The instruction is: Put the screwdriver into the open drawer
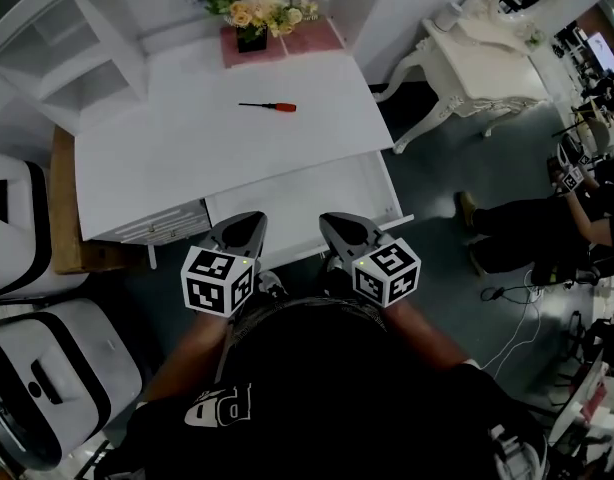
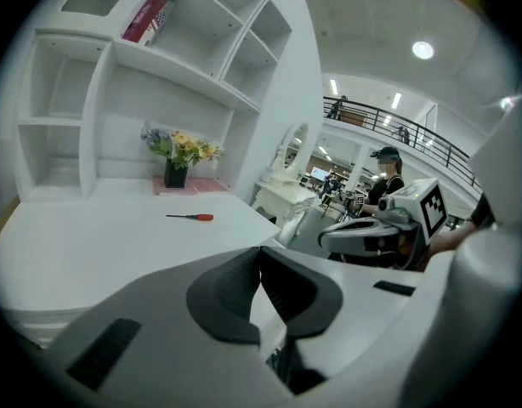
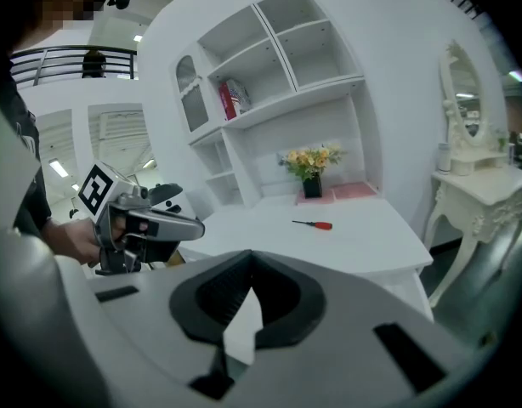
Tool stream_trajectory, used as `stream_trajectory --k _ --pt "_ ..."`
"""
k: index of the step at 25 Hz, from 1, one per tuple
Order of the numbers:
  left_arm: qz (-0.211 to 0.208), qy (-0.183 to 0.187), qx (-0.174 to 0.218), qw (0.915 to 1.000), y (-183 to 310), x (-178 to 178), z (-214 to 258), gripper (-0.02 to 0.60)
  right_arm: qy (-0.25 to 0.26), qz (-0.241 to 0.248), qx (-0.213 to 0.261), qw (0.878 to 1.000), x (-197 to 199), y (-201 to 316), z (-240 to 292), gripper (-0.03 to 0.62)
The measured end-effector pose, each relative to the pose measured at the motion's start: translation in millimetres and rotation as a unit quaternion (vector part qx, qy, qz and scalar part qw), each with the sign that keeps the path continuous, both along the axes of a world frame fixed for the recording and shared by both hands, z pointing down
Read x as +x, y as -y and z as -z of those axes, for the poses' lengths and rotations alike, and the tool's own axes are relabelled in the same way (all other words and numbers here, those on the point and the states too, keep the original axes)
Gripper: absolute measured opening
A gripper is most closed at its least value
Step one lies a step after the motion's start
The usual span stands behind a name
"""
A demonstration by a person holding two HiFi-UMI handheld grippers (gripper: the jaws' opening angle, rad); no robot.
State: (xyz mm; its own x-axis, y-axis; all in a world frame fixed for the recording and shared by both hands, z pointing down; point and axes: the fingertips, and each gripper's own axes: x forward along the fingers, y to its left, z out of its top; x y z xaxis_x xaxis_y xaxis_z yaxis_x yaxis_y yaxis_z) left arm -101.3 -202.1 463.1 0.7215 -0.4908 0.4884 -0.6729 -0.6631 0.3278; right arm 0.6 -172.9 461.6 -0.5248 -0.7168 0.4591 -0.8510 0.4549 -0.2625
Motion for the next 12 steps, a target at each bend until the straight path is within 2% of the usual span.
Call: stream_trajectory --k 6,12 --pt "-0.001 0.000 -0.001 1.0000 -1 8 -2 0.015 -0.003 0.006 -0.002 1.000 7 -1 -1 0.009" --pt "0.027 0.002 0.001 0.9996 7 7 1 0.015 -0.007 0.028 0.003 1.000 10 18 0 0.009"
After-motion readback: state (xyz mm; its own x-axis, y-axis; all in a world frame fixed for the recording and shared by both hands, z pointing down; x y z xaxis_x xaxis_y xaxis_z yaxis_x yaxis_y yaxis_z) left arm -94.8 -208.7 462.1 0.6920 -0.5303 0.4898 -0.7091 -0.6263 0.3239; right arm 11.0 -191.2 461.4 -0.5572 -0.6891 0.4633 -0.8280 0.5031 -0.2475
